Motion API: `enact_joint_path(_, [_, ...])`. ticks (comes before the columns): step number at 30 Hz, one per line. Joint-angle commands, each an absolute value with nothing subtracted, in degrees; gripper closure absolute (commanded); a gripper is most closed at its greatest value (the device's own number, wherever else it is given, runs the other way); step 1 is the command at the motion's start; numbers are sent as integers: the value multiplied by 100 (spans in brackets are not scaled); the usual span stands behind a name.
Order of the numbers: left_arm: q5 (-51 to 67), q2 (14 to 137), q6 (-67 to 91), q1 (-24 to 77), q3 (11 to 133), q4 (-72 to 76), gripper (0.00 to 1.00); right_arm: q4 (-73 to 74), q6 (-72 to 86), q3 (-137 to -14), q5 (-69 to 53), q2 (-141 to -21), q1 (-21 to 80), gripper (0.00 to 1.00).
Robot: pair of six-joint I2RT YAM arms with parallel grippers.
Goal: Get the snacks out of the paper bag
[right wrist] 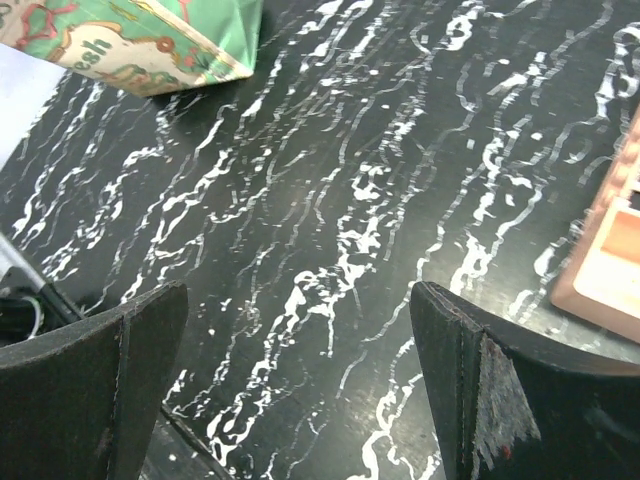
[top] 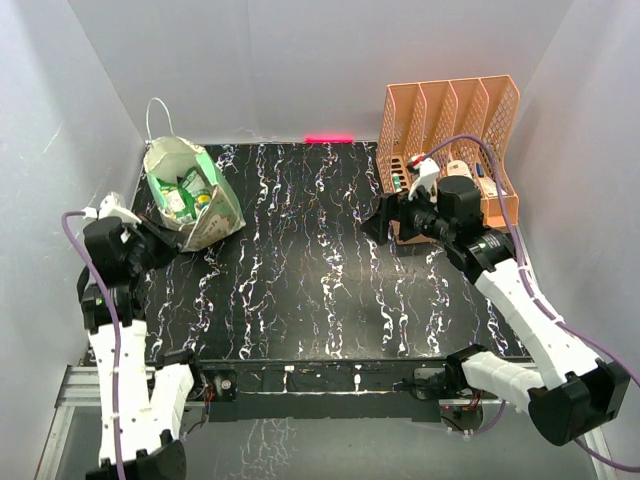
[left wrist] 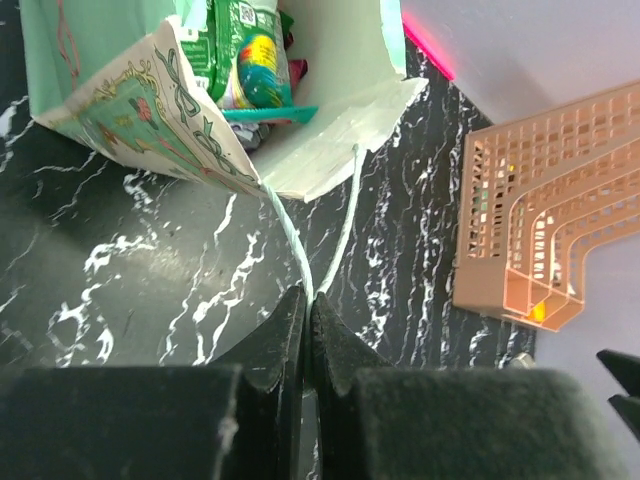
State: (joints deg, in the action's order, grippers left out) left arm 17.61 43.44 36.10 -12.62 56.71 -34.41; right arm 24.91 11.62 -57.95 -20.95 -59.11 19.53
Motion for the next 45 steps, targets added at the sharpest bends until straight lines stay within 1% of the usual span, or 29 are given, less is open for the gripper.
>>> enact_joint_path(1, [1295,3881,3107,-1114,5852,-4488,100,1878,1499,-6236,-2006,-6141,2493,2])
enact_joint_path(7, [96,3505,2655,-705,5916,-5036,100,1063,1986,-6624,-1424,-6970,3607,2])
enact_joint_path(12, [-1101,3281,2365,-242,6225,-5397,100,393,2182,-7357,-769,-8008,4510,2])
enact_joint_path(18, [-2622,2892,2383,241,6271,-5629,100,-431,2462,-8584,-476,-9405,5022,2])
enact_joint_path(22, [-2962,2770,2445,278,6266,-5635,100,-796,2623,-9542,-365,-10366,5237,2])
enact_joint_path(28, [-3241,2652,2515,330,6227,-5616,100,-1138,2883,-11049,-250,-11720,5289,2])
enact_joint_path(34, [-3262,2618,2498,373,6231,-5610,100,-1671,2729,-12581,-100,-13137,5301,2])
enact_joint_path(39, [-3248,2660,2490,369,6240,-5614,100,-2220,2725,-13726,62,-14082,5307,7])
enact_joint_path(42, [-3260,2703,2472,370,6264,-5606,100,-2555,2614,-14197,138,-14487,5303,15])
enact_joint_path(44, [-3253,2750,2470,369,6288,-5583,100,-2778,2558,-14284,261,-14591,5308,21])
enact_joint_path(45, [-3244,2773,2462,372,6292,-5568,100,-2882,2510,-14315,295,-14636,5306,28])
